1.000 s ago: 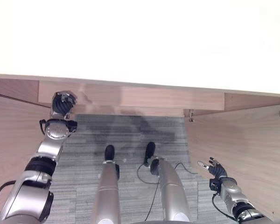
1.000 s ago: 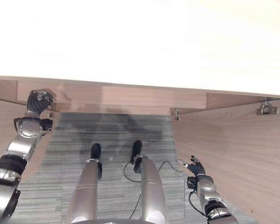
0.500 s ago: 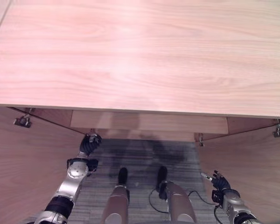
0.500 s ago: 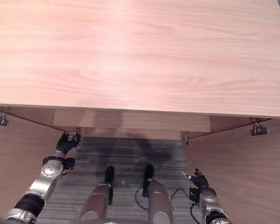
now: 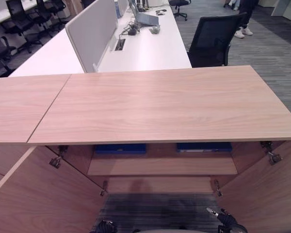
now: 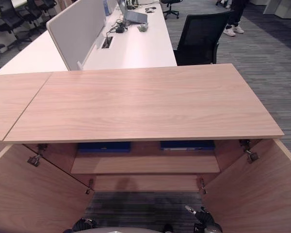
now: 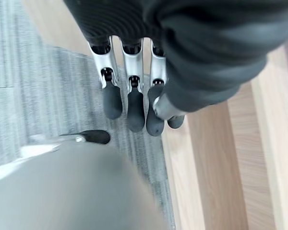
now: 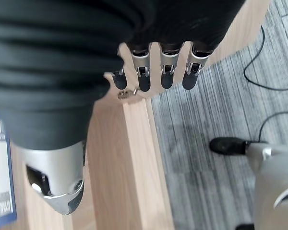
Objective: Put the empty folder in the office cabinet
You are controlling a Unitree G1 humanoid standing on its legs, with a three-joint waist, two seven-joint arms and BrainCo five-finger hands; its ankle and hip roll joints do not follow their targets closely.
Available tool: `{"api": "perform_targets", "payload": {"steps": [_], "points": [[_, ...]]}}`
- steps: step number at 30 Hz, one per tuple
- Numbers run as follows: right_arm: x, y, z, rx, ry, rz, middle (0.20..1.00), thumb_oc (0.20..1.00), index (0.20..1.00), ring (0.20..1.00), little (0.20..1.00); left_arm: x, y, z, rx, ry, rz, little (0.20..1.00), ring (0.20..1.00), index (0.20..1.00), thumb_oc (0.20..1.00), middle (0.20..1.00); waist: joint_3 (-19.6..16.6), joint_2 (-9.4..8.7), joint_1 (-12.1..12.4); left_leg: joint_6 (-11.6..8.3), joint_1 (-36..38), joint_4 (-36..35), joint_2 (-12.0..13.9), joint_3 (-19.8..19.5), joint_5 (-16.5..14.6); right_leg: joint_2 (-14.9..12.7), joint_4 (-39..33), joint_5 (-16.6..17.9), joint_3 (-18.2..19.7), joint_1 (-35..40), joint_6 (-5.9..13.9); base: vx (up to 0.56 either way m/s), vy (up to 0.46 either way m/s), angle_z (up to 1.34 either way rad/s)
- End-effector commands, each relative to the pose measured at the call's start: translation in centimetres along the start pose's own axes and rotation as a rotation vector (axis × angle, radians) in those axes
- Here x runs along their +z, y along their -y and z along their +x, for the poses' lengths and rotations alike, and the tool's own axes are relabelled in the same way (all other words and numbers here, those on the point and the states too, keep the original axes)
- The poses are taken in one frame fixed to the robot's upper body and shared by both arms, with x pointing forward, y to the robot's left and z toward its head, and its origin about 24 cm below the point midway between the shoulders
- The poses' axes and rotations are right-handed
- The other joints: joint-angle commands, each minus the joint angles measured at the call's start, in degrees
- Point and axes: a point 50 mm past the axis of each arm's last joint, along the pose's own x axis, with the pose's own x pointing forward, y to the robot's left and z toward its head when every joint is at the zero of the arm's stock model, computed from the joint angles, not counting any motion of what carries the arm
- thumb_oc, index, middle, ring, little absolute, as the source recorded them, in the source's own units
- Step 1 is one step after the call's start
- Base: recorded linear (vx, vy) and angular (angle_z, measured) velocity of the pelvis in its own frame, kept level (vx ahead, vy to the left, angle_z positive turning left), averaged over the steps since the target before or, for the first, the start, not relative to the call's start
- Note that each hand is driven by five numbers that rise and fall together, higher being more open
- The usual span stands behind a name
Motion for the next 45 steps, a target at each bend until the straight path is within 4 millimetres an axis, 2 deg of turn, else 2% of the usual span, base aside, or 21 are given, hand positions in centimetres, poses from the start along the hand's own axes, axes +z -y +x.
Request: {"api": "perform_targets", "payload": {"steps": [1, 6, 8, 9, 11, 13, 15, 18, 21, 23, 24, 27, 29, 31, 32, 33, 34, 36, 39, 43, 45], "points": [[0.3, -0.8, 0.1, 0.020, 0.009, 0.009, 1.000, 1.000, 1.000, 1.000, 1.000, 2.4, -2.2, 0.4, 0.042, 0.070, -0.025, 1.000, 1.000, 1.000, 1.000, 1.000, 2.8, -3.50, 1.1, -2.53, -3.5, -2.8, -0.4, -2.2, 7.6, -2.9, 6.4, -5.1, -1.0, 1.1, 3.18, 0.02, -0.088, 0.14], [0.6, -0.7, 0.1, 0.018, 0.021, 0.042, 1.000, 1.000, 1.000, 1.000, 1.000, 3.3, -2.4, 0.4, 0.060, 0.114, -0.071, 1.000, 1.000, 1.000, 1.000, 1.000, 3.7, -2.79, 2.3, -4.74, -3.7, -2.2, 0.6, -4.0, 9.7, -2.2, 5.8, -6.8, -3.3, 4.0, 1.89, -0.06, -0.076, 0.26], [1.2, -0.6, 0.2, 0.016, 0.042, 0.036, 1.000, 1.000, 1.000, 1.000, 1.000, 4.2, -2.5, 0.5, 0.067, 0.148, -0.111, 1.000, 1.000, 1.000, 1.000, 1.000, 4.2, -3.04, 2.9, -6.00, -5.4, -0.6, 0.8, -4.3, 12.5, -2.1, 4.1, -6.2, -4.1, 4.4, 1.91, -0.15, -0.049, 0.34], [1.7, -0.6, 0.3, 0.016, 0.054, 0.033, 1.000, 1.000, 1.000, 1.000, 1.000, 4.6, -2.5, 0.5, 0.068, 0.163, -0.114, 1.000, 1.000, 1.000, 1.000, 1.000, 4.6, -3.51, 2.8, -5.85, -6.7, 1.3, 0.5, -3.6, 12.1, -2.4, 4.1, -5.7, -4.3, 4.0, 1.93, -0.23, -0.052, 0.26], [2.2, -0.7, 0.4, 0.013, 0.067, 0.033, 1.000, 1.000, 1.000, 1.000, 1.000, 5.2, -2.5, 0.5, 0.069, 0.180, -0.113, 1.000, 1.000, 1.000, 1.000, 1.000, 5.1, -4.16, 2.6, -5.34, -7.9, 3.8, 0.3, -1.9, 11.3, -2.9, 4.5, -5.3, -4.5, 3.1, 1.91, -0.18, -0.026, 0.19], [2.7, -0.6, 0.5, 0.011, 0.080, 0.038, 1.000, 1.000, 1.000, 1.000, 1.000, 5.8, -2.4, 0.5, 0.058, 0.206, -0.122, 1.000, 1.000, 1.000, 1.000, 1.000, 5.2, -5.52, 1.9, -3.61, -7.7, 9.2, 0.2, 2.0, 7.2, -4.3, 5.9, -4.6, -4.6, 1.0, 1.60, -0.18, -0.025, 0.04], [2.7, -0.2, 0.5, 0.004, 0.073, 0.060, 1.000, 1.000, 1.000, 1.000, 1.000, 5.8, -2.1, 0.5, 0.048, 0.214, -0.118, 1.000, 1.000, 1.000, 1.000, 1.000, 4.8, -6.38, 0.6, -2.77, -4.9, 16.4, -0.5, 3.0, 3.0, -5.3, 7.8, -4.1, -3.8, -0.7, 0.92, -0.16, 0.014, -0.03], [2.3, 0.0, 0.4, -0.001, 0.064, 0.071, 1.000, 1.000, 1.000, 1.000, 1.000, 5.5, -1.8, 0.5, 0.042, 0.204, -0.122, 1.000, 1.000, 1.000, 1.000, 1.000, 4.4, -5.96, -0.5, -2.78, -2.1, 17.8, 0.3, 3.3, 1.1, -5.2, 8.8, -4.2, -3.4, -1.2, 0.81, -0.05, 0.089, 0.02], [1.3, 0.4, 0.3, -0.014, 0.029, 0.081, 1.000, 1.000, 1.000, 1.000, 1.000, 5.3, -1.6, 0.5, 0.045, 0.190, -0.120, 1.000, 1.000, 1.000, 1.000, 1.000, 3.5, -5.00, -2.0, -3.17, 1.6, 14.1, 1.6, 2.6, 1.2, -5.4, 10.6, -3.9, -3.1, -2.4, 1.39, -0.04, 0.152, 0.17], [0.1, 0.8, 0.1, -0.027, -0.013, 0.090, 1.000, 1.000, 1.000, 1.000, 1.000, 5.2, -1.5, 0.6, 0.038, 0.183, -0.074, 1.000, 1.000, 1.000, 1.000, 1.000, 2.5, -4.34, -3.1, -2.97, 5.0, 8.1, 2.0, 4.7, -2.2, -6.1, 11.4, -2.8, -3.2, -3.6, 2.27, -0.04, 0.147, 0.04], [0.1, 0.8, 0.1, -0.027, -0.014, 0.090, 1.000, 1.000, 1.000, 1.000, 1.000, 5.1, -1.4, 0.6, 0.038, 0.183, -0.074, 1.000, 1.000, 1.000, 1.000, 1.000, 2.5, -4.30, -3.0, -2.95, 5.2, 7.9, 2.0, 4.9, -2.2, -6.1, 11.4, -2.8, -3.1, -3.6, 2.29, -0.09, 0.205, 0.02], [-0.5, 1.1, 0.0, -0.048, -0.029, 0.142, 1.000, 1.000, 1.000, 1.000, 1.000, 5.0, -1.5, 0.6, 0.034, 0.178, -0.051, 1.000, 1.000, 1.000, 1.000, 1.000, 1.9, -4.86, -3.8, -1.06, 6.7, 2.5, -0.6, 5.6, -5.2, -8.0, 9.5, 2.0, -2.0, -5.6, 4.27, -0.10, 0.154, 0.03], [-0.6, 1.2, 0.0, -0.051, -0.032, 0.153, 1.000, 1.000, 1.000, 1.000, 1.000, 4.9, -1.5, 0.6, 0.035, 0.175, -0.043, 1.000, 1.000, 1.000, 1.000, 1.000, 1.9, -5.05, -3.8, -0.55, 7.2, 1.3, -1.2, 5.5, -5.4, -8.3, 8.5, 3.2, -1.6, -6.0, 4.75, -0.08, 0.108, -0.05], [-0.3, 0.8, 0.1, -0.048, -0.032, 0.173, 1.000, 1.000, 1.000, 1.000, 1.000, 5.2, -1.9, 0.6, 0.048, 0.181, -0.034, 1.000, 1.000, 1.000, 1.000, 1.000, 2.9, -5.32, -4.0, 0.64, 6.7, -0.5, -2.7, 4.6, -4.9, -9.2, 7.3, 5.9, -0.3, -8.1, 6.58, -0.20, 0.159, -0.19], [-0.3, 0.8, 0.1, -0.048, -0.032, 0.173, 1.000, 1.000, 1.000, 1.000, 1.000, 5.3, -1.9, 0.6, 0.048, 0.182, -0.034, 1.000, 1.000, 1.000, 1.000, 1.000, 2.9, -5.34, -4.0, 0.66, 6.6, -0.5, -2.7, 4.6, -4.9, -9.2, 7.3, 5.9, -0.3, -8.2, 6.59, -0.29, 0.153, -0.18], [0.5, 0.0, 0.3, -0.025, -0.015, 0.173, 1.000, 1.000, 1.000, 1.000, 1.000, 5.8, -2.4, 0.6, 0.065, 0.192, -0.030, 1.000, 1.000, 1.000, 1.000, 1.000, 4.1, -5.42, -4.6, 1.47, 5.0, 0.2, -3.0, 4.2, -4.3, -8.3, 9.5, 4.8, 4.3, -9.8, 7.29, -0.16, 0.070, 0.00], [0.5, 0.0, 0.3, -0.025, -0.014, 0.173, 1.000, 1.000, 1.000, 1.000, 1.000, 5.9, -2.4, 0.6, 0.065, 0.193, -0.031, 1.000, 1.000, 1.000, 1.000, 1.000, 4.1, -5.48, -4.4, 1.48, 4.9, 0.3, -3.1, 4.5, -4.5, -8.3, 9.9, 4.6, 4.6, -10.1, 7.29, -0.23, 0.109, 0.11], [0.6, -0.7, 0.3, 0.001, -0.003, 0.174, 1.000, 1.000, 1.000, 1.000, 1.000, 6.2, -3.0, 0.7, 0.082, 0.198, -0.032, 1.000, 1.000, 1.000, 1.000, 1.000, 4.4, -5.96, -4.0, 2.44, 2.3, 1.6, -4.0, 3.7, -3.8, -5.6, 12.2, 1.1, 10.8, -8.4, 6.81, -0.18, 0.092, 0.22], [0.0, -1.1, 0.1, 0.011, -0.010, 0.179, 1.000, 1.000, 1.000, 1.000, 1.000, 6.0, -3.4, 0.7, 0.097, 0.185, -0.043, 1.000, 1.000, 1.000, 1.000, 1.000, 3.0, -6.54, -2.7, 3.02, 0.5, 1.7, -4.8, 1.0, -2.6, -3.2, 12.3, -2.7, 14.6, -3.8, 5.65, -0.08, 0.043, 0.42], [-0.4, -1.7, 0.1, 0.031, -0.022, 0.141, 1.000, 1.000, 1.000, 1.000, 1.000, 5.6, -3.4, 0.6, 0.109, 0.177, -0.058, 1.000, 1.000, 1.000, 1.000, 1.000, 0.9, -6.88, -1.0, 2.25, 0.2, -0.4, -5.0, -2.3, -0.6, -2.5, 9.0, -3.2, 13.3, -1.4, 4.62, 0.03, -0.052, 1.05], [-0.4, -2.2, 0.0, 0.048, -0.016, 0.106, 1.000, 1.000, 1.000, 1.000, 1.000, 6.0, -3.3, 0.7, 0.113, 0.189, -0.066, 1.000, 1.000, 1.000, 1.000, 1.000, 0.9, -6.96, 0.4, 1.28, -0.4, -0.6, -4.9, -5.2, 0.5, -2.6, 6.8, -3.9, 9.9, 0.6, 4.13, 0.00, -0.056, 1.18]]}}
